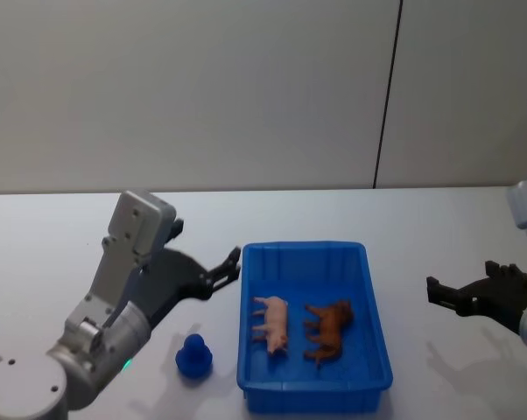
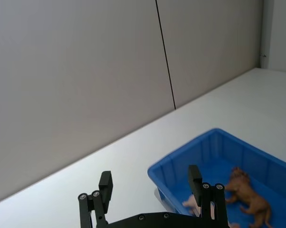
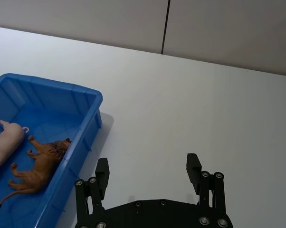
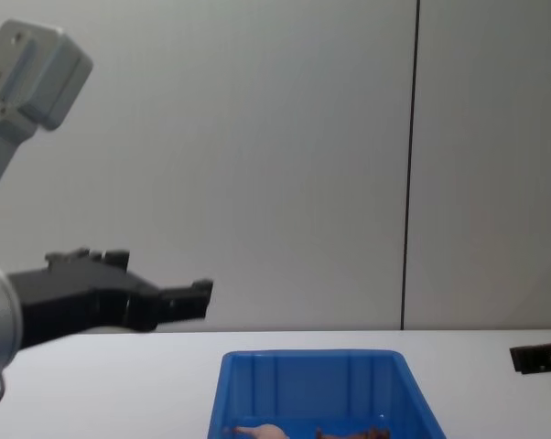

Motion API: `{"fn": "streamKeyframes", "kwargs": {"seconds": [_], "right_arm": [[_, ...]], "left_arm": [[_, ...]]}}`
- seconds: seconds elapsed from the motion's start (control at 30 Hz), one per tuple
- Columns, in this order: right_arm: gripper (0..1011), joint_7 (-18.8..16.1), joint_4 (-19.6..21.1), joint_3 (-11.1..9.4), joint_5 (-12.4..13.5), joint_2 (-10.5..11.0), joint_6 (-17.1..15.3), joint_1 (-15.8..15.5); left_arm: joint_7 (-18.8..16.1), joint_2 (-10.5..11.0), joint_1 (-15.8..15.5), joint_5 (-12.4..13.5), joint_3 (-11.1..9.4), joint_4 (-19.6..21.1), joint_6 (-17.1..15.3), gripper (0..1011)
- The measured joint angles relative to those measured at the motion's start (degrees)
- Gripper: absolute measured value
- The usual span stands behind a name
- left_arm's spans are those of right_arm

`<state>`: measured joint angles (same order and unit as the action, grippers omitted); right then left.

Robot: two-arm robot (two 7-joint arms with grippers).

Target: Pick up the two dolls from the table and place them into the box.

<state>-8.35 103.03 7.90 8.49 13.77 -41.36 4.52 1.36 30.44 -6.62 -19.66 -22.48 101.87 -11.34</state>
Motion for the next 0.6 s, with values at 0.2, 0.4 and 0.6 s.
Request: {"fn": "streamKeyframes", "kwargs": {"seconds": [0.2,0.4,0.6], "right_arm": [[1001,0.1,0.0,-0.1,0.0,0.0,0.0,-0.1],[1001,0.2,0.1,-0.1,0.1,0.1,0.0,-0.1],[1001,0.2,0.1,-0.1,0.1,0.1,0.0,-0.1]], "left_arm": [[0.4,2.0,2.2,-2.8,0.5,1.9,-3.6,1001],[0.7,3.6,4.2,-5.2,0.7,2.7,-6.8,1001],[0.9,4.5,5.7,-6.1,0.7,2.4,-8.7,1001]]}}
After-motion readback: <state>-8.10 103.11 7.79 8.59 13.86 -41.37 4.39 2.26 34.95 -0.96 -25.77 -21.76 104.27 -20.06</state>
